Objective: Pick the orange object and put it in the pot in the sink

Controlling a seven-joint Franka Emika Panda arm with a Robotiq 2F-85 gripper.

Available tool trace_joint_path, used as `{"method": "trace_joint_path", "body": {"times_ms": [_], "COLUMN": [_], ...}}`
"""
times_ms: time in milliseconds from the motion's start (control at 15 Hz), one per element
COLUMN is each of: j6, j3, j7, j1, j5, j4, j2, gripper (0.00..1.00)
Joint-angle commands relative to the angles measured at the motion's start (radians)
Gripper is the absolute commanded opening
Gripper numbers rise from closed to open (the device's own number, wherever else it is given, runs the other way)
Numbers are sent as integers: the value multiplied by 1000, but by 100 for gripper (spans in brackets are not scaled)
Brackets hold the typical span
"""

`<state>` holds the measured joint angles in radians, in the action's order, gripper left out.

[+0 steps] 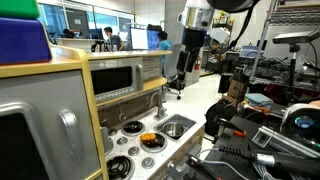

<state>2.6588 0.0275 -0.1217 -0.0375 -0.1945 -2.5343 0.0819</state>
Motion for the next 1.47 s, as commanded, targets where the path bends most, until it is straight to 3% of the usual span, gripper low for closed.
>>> {"method": "trace_joint_path", "body": {"times_ms": [0, 133, 200, 267, 533, 600, 733, 933, 1400], "j6": [267, 319, 290, 277, 282, 198, 175, 157, 103], "j3": [-13, -32, -39, -24, -35, -15, 71, 123, 183], "j7": [73, 105, 120, 64, 84, -31, -195, -406, -871], "j1": [4, 24, 39, 22, 35, 3, -102, -183, -276], "j5": [-45, -42, -19, 4, 8, -26, 9, 13, 60], "j4": [48, 94, 126, 46, 119, 113, 119, 155, 214], "j2": [-243, -358, -405, -300, -412, -378, -374, -406, -468], "gripper": [100, 100, 100, 100, 100, 100, 100, 100, 100]}}
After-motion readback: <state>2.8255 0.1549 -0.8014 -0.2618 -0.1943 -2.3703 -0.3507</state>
